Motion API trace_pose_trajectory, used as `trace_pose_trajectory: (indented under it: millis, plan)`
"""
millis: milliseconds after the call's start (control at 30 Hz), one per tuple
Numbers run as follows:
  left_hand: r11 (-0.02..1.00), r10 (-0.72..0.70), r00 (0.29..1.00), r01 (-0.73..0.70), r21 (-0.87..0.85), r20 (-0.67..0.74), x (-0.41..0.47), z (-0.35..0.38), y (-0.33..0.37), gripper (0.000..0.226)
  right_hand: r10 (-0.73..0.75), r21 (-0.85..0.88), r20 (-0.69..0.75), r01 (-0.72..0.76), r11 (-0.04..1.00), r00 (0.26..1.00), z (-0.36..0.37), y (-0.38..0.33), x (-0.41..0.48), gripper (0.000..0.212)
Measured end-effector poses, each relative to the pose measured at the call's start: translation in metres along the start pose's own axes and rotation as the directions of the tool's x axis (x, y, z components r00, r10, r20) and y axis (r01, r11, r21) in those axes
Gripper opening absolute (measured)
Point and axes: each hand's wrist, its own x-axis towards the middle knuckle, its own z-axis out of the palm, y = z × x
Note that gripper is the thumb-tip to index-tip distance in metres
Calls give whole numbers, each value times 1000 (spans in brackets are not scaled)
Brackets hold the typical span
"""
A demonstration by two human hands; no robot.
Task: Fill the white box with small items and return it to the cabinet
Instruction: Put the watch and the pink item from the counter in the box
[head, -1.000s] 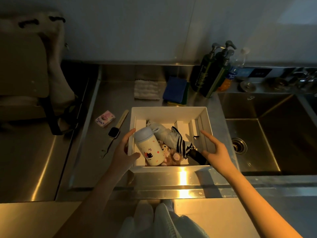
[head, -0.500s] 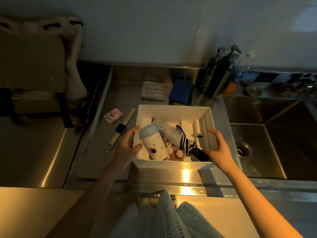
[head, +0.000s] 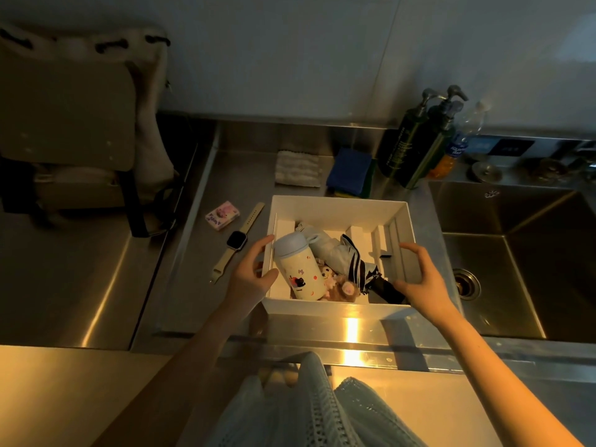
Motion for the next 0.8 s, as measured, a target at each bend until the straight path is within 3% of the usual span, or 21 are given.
trace_pose_trajectory:
  millis: [200, 300, 400, 500, 633, 800]
  plan:
    - [1000, 15, 1000, -15, 2, 9, 2, 0, -2, 59, -10, -44, -6, 9, 999, 1000, -1, -7, -4, 71]
    - [1000, 11, 1000, -11, -18, 18, 0, -1, 0, 57, -187, -250, -87, 160, 955, 979, 2, -21, -4, 64]
    - [999, 29, 1000, -29, -29, -3, -2, -3, 2, 55, -303, -283, -102, 265, 922, 947, 18, -48, -3, 56]
    - [998, -15, 999, 13, -57, -33, -6, -10, 4, 52, -354, -157, -39, 344, 926, 934, 47, -68, -7, 47]
    - [998, -63, 994, 60, -31, -90, -10, -25, 2, 46, -321, 74, 172, 312, 947, 931, 91, -85, -20, 38]
    - [992, -101, 980, 113, 62, -171, -13, -53, -12, 35, -282, 129, 242, 257, 958, 929, 139, -101, -27, 32]
